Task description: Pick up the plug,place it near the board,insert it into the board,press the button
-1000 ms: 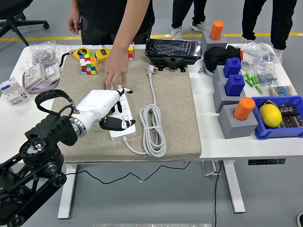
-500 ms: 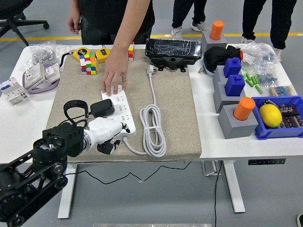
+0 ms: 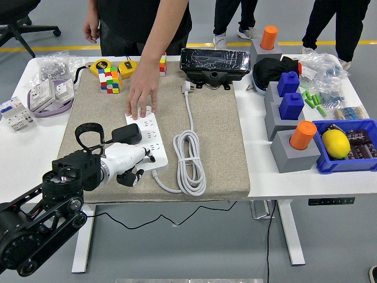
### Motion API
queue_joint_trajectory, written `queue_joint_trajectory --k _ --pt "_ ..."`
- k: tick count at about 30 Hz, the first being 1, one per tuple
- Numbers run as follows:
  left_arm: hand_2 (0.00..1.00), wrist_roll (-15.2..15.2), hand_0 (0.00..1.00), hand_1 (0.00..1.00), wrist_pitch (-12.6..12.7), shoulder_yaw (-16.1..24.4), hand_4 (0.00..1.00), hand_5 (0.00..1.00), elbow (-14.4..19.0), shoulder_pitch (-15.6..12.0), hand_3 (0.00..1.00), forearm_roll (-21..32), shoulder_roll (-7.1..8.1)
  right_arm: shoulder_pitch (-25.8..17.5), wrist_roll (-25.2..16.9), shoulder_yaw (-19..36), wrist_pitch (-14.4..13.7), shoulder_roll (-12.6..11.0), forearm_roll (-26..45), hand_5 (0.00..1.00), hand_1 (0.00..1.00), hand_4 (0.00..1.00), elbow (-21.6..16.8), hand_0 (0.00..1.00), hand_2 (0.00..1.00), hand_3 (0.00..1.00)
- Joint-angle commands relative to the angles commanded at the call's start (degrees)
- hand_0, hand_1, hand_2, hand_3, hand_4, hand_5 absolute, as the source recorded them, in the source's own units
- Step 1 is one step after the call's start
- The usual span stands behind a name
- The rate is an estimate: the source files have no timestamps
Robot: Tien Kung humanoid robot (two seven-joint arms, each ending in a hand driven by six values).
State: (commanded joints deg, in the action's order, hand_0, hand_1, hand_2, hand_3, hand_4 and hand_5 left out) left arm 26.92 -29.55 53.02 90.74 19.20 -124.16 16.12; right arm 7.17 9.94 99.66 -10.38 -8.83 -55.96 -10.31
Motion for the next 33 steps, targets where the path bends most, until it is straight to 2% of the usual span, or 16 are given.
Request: queue_joint_trajectory --k 18,25,33 --pt "0.107 -0.32 0.197 0.007 0.94 -0.51 0.392 0.002 2.35 -0.1 0.863 -0.49 0.35 -0.36 0.29 0.22 -0.12 0.1 -0.25 0.998 0.744 0.998 0.0 0.766 0.741 0.765" --pt "0.107 -0.17 0.198 0.006 0.54 -0.65 0.399 0.002 1.69 0.01 0.861 -0.61 0.4 -0.18 0.12 0.18 -0.25 0.07 -0.03 0.998 0.744 0.998 0.0 0.766 0.742 0.765" --pt "0.107 -0.7 0.197 0.005 0.57 -0.61 0.398 0.002 -1.17 -0.02 0.857 -0.78 0.27 -0.16 0.06 0.14 -0.16 0.04 0.24 0.998 0.744 0.998 0.0 0.766 0.742 0.764"
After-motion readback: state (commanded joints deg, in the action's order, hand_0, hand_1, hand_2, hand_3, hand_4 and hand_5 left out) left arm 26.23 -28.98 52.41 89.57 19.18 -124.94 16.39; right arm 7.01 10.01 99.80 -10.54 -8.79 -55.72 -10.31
